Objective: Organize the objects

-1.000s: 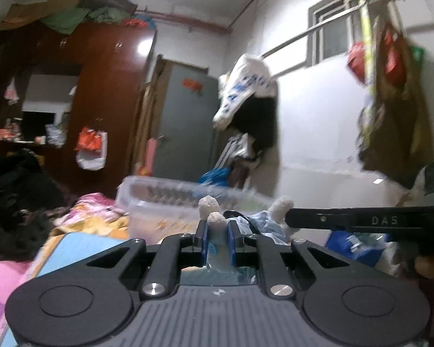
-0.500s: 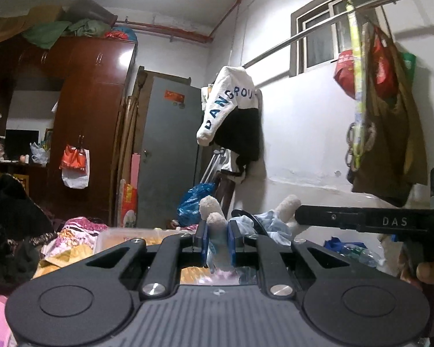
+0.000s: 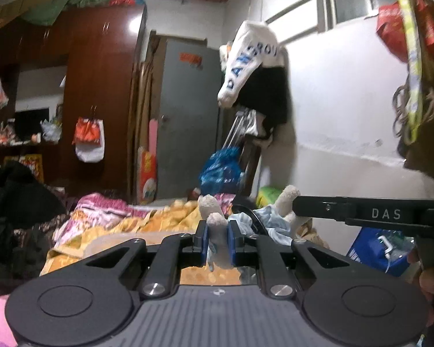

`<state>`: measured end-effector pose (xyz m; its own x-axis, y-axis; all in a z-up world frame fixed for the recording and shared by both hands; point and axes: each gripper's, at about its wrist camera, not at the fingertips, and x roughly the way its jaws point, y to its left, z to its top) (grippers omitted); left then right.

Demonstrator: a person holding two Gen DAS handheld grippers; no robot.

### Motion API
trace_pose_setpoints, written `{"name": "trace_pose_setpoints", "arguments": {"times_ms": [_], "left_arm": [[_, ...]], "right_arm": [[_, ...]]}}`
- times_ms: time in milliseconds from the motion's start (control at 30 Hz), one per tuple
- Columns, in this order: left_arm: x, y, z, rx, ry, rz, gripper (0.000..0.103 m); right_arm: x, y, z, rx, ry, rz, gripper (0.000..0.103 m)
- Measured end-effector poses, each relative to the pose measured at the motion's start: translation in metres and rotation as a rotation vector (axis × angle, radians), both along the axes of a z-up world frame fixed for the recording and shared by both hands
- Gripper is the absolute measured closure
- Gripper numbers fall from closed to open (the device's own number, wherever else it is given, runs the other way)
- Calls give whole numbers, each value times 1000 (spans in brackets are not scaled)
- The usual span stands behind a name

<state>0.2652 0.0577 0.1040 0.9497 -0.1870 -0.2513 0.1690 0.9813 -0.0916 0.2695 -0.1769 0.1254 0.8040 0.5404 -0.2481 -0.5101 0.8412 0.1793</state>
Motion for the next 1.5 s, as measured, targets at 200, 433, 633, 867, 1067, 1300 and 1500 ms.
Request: {"name": "trace_pose_setpoints", "arguments": {"times_ms": [200,433,633,867,1067,1300,1500], "left_arm": [[-8,7,-13,28,-73,83,0],[-73,36,-30,-15,26,59,0],[-147,41,-80,-2,62,-21,1],[-192,36,-120,18,81,-79,8],[-191,23,-148,66,125,-140,10],[-193,1,-156,149,86,-143,12],[-197,-7,-155,154,71,-166,55]], "right_arm": [[4,-5,-14,1,100,-66,31],[-43,-65,-23,24,86,-23,0],[-112,-132,-89,54,133,30,0],[-151,-152,-144,50,206,15,0],[-159,-131,-154,-54,133,21,0],[-164,-109,-160,-154,72,7,15],[-168,-112,-164,-171,37,-11,48]]}}
